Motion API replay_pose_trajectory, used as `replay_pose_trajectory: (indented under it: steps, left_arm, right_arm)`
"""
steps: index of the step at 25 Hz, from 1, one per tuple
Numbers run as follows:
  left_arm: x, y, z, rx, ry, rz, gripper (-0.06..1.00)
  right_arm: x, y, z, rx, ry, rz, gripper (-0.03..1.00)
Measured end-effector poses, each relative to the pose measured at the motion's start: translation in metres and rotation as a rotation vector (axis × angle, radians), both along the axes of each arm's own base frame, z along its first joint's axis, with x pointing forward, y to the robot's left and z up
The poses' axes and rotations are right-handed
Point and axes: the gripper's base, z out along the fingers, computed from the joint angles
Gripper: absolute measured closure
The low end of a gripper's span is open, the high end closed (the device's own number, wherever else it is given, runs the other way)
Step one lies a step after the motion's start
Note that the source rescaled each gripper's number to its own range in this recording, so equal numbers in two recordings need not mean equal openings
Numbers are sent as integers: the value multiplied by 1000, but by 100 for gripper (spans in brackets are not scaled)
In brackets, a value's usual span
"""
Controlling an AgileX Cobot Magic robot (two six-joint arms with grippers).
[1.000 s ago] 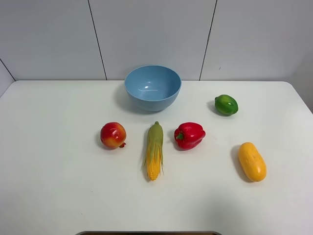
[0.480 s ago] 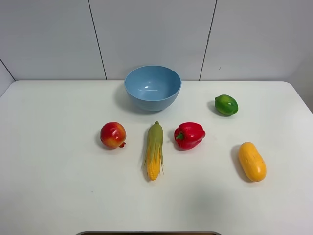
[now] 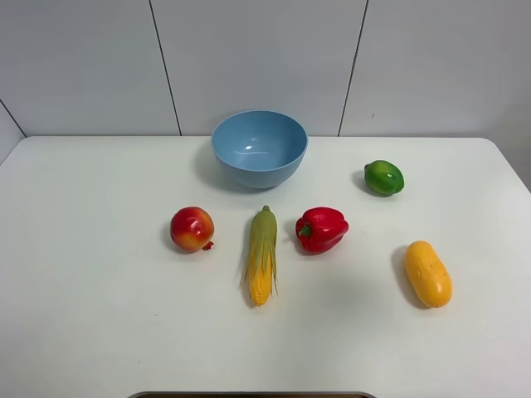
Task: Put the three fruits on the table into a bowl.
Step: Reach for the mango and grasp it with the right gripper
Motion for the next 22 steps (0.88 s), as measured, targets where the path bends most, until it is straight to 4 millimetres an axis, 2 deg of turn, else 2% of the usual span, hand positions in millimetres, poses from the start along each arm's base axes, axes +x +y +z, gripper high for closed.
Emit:
replay_pose_trajectory:
  steps: [4, 7, 11, 17, 22]
  left_arm:
    - [0, 0, 0, 0, 0, 0, 94]
    - [0, 0, 0, 0, 0, 0, 94]
    - [0, 0, 0, 0, 0, 0, 94]
    - [0, 0, 0, 0, 0, 0, 94]
    - [0, 0, 0, 0, 0, 0, 94]
  right_arm:
    - [17, 1, -7, -3, 75, 0, 25]
    - [28, 1, -10, 15, 89, -29, 8]
    - [46, 1, -19, 30, 152, -64, 0]
    - [77, 3, -40, 31, 289, -69, -1]
    - [98, 4, -53, 29, 314, -67, -1]
